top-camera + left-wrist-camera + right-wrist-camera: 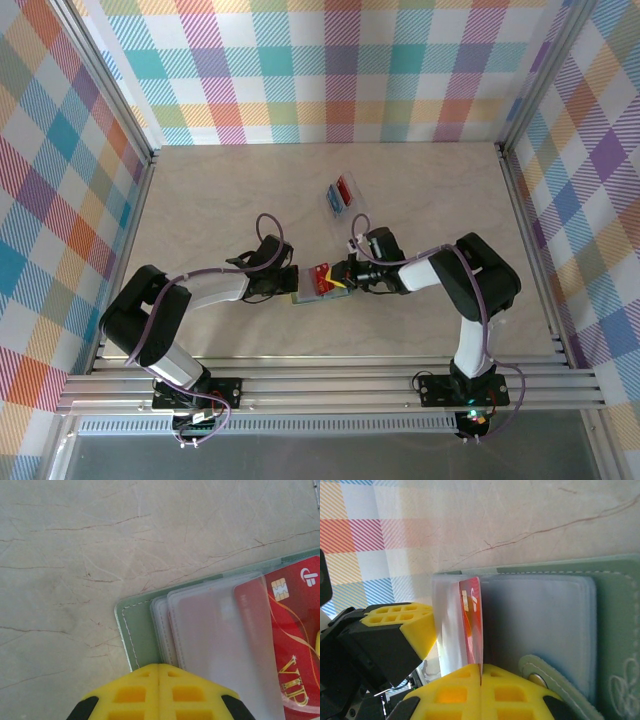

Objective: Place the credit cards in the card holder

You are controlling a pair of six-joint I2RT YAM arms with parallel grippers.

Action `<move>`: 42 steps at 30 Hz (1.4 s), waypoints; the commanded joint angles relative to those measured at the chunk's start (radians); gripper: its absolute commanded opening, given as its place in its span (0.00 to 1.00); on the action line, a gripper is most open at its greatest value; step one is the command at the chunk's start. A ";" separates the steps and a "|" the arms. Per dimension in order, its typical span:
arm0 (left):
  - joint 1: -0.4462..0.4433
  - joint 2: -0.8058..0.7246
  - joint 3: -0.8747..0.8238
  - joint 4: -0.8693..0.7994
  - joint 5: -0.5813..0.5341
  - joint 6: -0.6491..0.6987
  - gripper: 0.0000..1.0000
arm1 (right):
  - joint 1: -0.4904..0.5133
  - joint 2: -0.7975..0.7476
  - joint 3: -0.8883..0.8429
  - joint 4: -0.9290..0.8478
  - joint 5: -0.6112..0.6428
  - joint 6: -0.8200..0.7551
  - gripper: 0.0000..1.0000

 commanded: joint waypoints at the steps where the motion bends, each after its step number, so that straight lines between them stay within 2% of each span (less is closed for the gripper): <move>1: -0.012 0.054 -0.030 -0.123 -0.038 0.017 0.00 | 0.030 0.012 -0.007 -0.071 0.064 0.000 0.00; 10: -0.016 0.059 -0.030 -0.115 -0.033 0.016 0.00 | 0.067 -0.037 0.001 -0.103 0.107 -0.021 0.00; 25: -0.022 0.051 -0.041 -0.093 -0.014 0.006 0.00 | 0.149 0.027 0.083 -0.110 0.156 -0.032 0.00; 34: -0.025 0.037 -0.047 -0.085 -0.007 0.003 0.00 | 0.195 0.045 0.130 -0.159 0.196 -0.068 0.03; 39: -0.025 0.035 -0.047 -0.085 -0.002 0.004 0.00 | 0.213 0.071 0.194 -0.233 0.160 -0.126 0.06; 42: -0.025 0.027 -0.051 -0.087 0.001 0.005 0.00 | 0.212 0.038 0.193 -0.278 0.182 -0.149 0.09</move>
